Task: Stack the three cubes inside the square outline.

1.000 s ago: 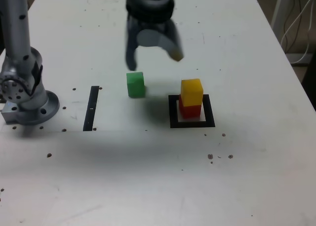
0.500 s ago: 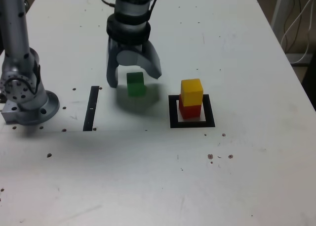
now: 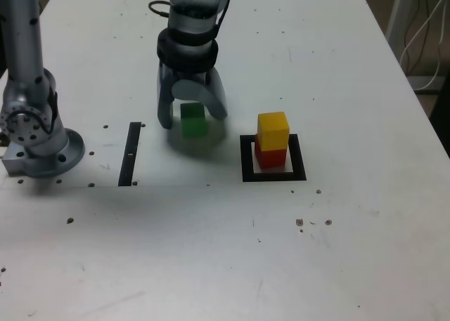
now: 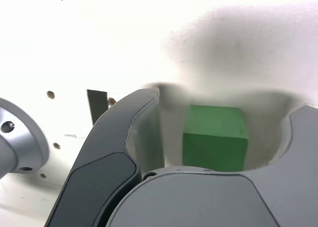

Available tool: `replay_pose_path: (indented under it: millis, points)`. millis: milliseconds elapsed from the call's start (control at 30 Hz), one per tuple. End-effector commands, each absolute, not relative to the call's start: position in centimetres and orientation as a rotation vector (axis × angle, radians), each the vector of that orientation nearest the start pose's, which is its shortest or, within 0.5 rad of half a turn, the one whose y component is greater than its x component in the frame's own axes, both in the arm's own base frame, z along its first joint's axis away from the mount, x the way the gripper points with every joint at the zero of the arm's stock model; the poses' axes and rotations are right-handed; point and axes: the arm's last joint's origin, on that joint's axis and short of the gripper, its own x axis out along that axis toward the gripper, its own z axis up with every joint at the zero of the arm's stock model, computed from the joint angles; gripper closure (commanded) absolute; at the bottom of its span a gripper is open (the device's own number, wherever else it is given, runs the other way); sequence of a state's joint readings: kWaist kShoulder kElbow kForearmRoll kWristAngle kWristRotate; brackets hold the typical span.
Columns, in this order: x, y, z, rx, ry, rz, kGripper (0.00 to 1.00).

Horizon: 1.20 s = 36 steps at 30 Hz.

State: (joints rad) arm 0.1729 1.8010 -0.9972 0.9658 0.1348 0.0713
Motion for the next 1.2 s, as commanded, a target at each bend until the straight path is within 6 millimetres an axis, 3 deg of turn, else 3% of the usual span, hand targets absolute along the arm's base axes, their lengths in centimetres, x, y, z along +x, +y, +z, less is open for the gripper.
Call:
replay_pose_path:
  millis: [0, 367, 567, 900, 1167]
  points:
    - [24.7, 5.0, 20.7, 0.017, 1.786, 0.162, 0.4]
    - [25.3, 5.1, 20.0, 0.015, 1.78, 0.155, 0.64]
    - [25.1, 5.0, 21.0, 0.011, 1.767, 0.139, 0.77]
    - [25.2, 4.6, 25.3, 0.01, 1.787, 0.114, 0.84]
    - [27.6, 3.4, 31.0, 0.06, 1.717, 0.083, 0.84]
